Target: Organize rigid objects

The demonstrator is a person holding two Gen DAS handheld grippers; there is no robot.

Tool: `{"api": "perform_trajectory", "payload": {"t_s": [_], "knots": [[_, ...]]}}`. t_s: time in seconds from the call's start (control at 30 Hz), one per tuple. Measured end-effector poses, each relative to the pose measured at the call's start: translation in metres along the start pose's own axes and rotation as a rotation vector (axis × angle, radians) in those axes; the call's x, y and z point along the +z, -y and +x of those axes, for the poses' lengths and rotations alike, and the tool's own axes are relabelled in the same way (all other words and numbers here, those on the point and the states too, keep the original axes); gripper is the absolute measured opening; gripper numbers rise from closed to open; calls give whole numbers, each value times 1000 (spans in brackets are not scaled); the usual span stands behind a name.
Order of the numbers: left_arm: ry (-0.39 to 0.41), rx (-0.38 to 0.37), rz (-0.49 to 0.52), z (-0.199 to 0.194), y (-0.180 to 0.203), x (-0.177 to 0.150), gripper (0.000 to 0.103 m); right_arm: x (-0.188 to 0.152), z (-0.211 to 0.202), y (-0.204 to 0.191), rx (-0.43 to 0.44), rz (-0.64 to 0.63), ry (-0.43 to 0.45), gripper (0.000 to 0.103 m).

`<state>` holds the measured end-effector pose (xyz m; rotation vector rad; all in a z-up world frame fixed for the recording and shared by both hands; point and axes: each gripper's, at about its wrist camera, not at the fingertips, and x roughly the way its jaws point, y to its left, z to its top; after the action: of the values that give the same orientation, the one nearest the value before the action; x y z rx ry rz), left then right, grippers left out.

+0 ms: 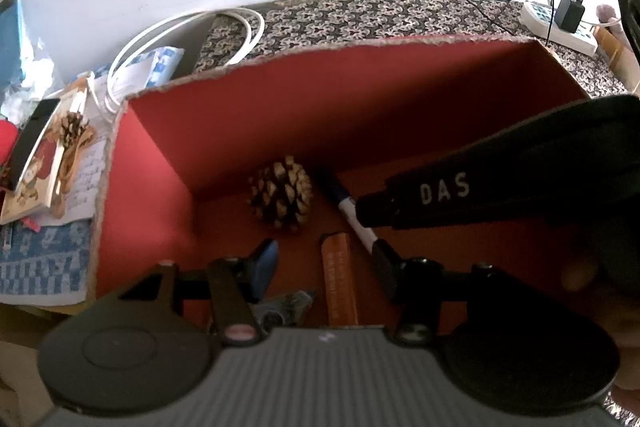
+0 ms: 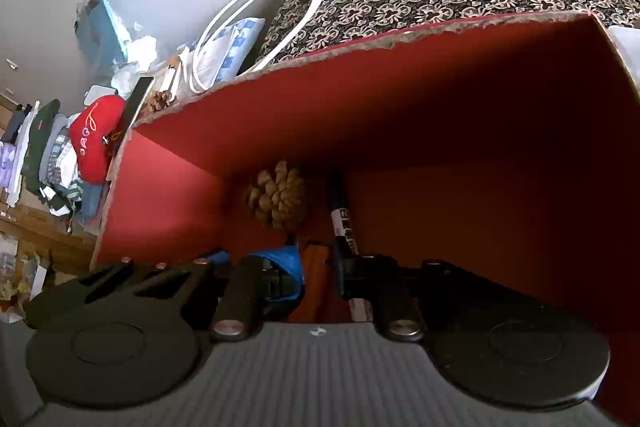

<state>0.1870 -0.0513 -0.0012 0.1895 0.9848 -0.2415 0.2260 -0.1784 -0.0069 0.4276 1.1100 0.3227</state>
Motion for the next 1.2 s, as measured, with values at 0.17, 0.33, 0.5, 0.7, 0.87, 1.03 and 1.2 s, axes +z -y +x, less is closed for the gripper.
{"api": "perform_trajectory", "payload": {"t_s": [0.17, 0.33, 0.5, 0.7, 0.87, 1.03, 1.2], "knots": [[4, 19, 3, 0, 2, 0, 53, 0, -2, 2, -8, 14, 15, 0], [6, 22, 6, 1, 1, 0, 53, -1, -3, 2, -16, 15, 29, 0], [2, 15, -3, 1, 0, 0, 53, 0, -4, 4, -19, 25, 37, 0], [8, 32, -1, 1, 2, -1, 53, 0, -2, 4, -16, 17, 31, 0], [-2, 36, 2, 2, 2, 0, 53, 0, -4, 4, -11, 11, 41, 0], [-3, 39, -6, 3, 1, 0, 53, -1, -5, 2, -15, 6, 53, 0], [-8, 40, -15, 4, 0, 0, 53, 1, -4, 2, -7, 1, 44, 0]]}}
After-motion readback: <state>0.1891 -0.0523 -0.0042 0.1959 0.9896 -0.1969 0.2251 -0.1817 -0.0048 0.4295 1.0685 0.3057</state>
